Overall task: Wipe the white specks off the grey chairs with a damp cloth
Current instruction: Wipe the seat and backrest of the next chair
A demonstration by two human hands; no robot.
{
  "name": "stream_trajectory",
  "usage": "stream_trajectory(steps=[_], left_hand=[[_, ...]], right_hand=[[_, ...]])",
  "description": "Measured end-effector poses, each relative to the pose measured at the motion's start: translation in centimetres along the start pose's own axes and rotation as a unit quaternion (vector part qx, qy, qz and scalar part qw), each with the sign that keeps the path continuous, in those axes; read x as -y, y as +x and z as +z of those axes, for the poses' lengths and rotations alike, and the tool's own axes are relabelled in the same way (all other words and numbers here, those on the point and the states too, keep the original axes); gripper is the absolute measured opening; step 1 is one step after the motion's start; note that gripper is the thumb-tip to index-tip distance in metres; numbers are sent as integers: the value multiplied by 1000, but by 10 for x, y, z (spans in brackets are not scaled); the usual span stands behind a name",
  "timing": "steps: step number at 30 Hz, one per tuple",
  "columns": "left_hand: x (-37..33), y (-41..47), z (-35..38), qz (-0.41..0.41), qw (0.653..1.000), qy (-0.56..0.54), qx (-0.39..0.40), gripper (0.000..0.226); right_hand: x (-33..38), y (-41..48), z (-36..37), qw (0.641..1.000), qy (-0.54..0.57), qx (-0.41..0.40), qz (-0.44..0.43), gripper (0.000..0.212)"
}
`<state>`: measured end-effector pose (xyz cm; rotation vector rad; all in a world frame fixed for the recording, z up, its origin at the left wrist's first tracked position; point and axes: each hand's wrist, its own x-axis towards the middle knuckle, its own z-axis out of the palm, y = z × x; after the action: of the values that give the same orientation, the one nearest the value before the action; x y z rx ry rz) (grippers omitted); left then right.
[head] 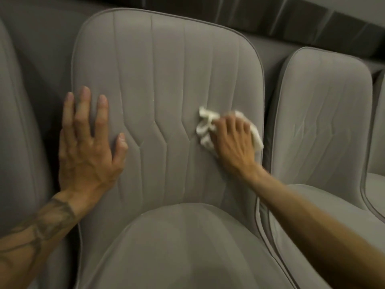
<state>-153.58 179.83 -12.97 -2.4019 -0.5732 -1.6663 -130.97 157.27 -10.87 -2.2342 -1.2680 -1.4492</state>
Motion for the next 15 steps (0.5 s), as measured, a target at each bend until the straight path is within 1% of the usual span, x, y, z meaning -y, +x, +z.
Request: stream_trajectory(steps=[1, 3, 4, 5, 6, 7, 9, 10, 11, 13, 15], left_hand=[[1, 1, 1, 1, 1000, 2, 0, 67], [1, 0, 2, 1, 1000, 1, 7, 67], [1, 0, 3, -1, 1000, 3, 6, 67], [1, 0, 3, -3, 1000, 6, 5, 67], [0, 0, 3, -3, 1000, 8, 5, 67], [0, 0, 3, -2, 1000, 10, 7, 67], [0, 1, 1, -6, 1000, 11, 14, 67], [-1, 0, 1, -7, 1000, 13, 14, 67], [-1, -1, 1, -7, 1000, 15, 13, 67], [-1, 0, 2, -1, 1000, 11, 10, 67], [-1, 0, 3, 0, 1000, 19, 9, 67]], right_hand=[[-3, 33, 0, 999, -3, -39, 32, 19], [-6, 90, -1, 985, -4, -109, 131, 24], [-1, 105, 0, 976, 1, -136, 171, 27], [7, 106, 3, 971, 10, -144, 190, 27], [17, 94, 6, 973, 23, -132, 186, 27], [28, 74, 8, 983, 39, -103, 149, 27], [36, 38, 8, 996, 67, -47, 46, 27], [29, 39, 7, 997, 72, -31, 6, 28], [20, 52, 5, 997, 69, -31, -18, 29], [7, 92, 4, 995, 59, -78, -6, 27], [-3, 130, 3, 986, 62, -144, 53, 23]])
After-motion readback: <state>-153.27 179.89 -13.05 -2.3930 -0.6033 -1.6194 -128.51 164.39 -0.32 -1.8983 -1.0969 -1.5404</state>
